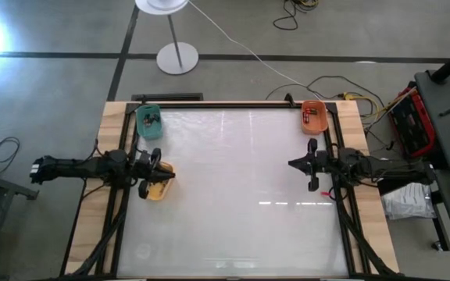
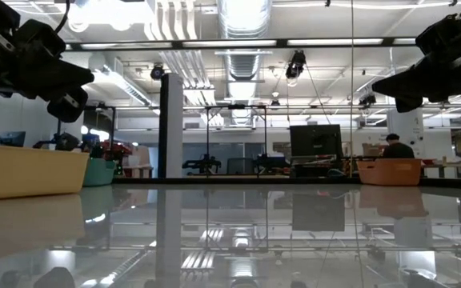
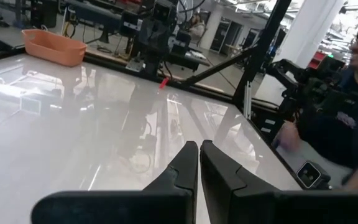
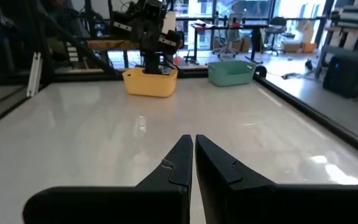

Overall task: Sort batteries
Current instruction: Return to Home Position

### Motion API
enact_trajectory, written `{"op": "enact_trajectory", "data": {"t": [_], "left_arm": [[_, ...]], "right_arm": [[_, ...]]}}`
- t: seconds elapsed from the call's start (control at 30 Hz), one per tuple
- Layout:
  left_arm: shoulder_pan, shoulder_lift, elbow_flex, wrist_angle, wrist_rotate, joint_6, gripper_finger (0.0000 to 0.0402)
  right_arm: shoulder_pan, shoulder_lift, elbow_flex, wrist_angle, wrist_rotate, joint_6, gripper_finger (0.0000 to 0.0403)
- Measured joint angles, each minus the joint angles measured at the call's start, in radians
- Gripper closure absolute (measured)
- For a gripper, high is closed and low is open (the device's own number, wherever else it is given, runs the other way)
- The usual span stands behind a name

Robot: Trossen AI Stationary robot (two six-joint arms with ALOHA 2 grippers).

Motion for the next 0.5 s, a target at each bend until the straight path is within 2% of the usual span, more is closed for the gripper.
{"op": "enact_trajectory", "data": {"t": [0.27, 0.5], "left_arm": [[0.000, 0.006, 0.000, 0.000, 0.000, 0.000, 0.0402], [0.000, 0.006, 0.000, 0.000, -0.001, 0.000, 0.0401]], "right_arm": [[0.000, 0.000, 0.002, 0.000, 0.000, 0.086, 0.0390], [0.000, 0.000, 0.002, 0.001, 0.000, 0.090, 0.0390]]}}
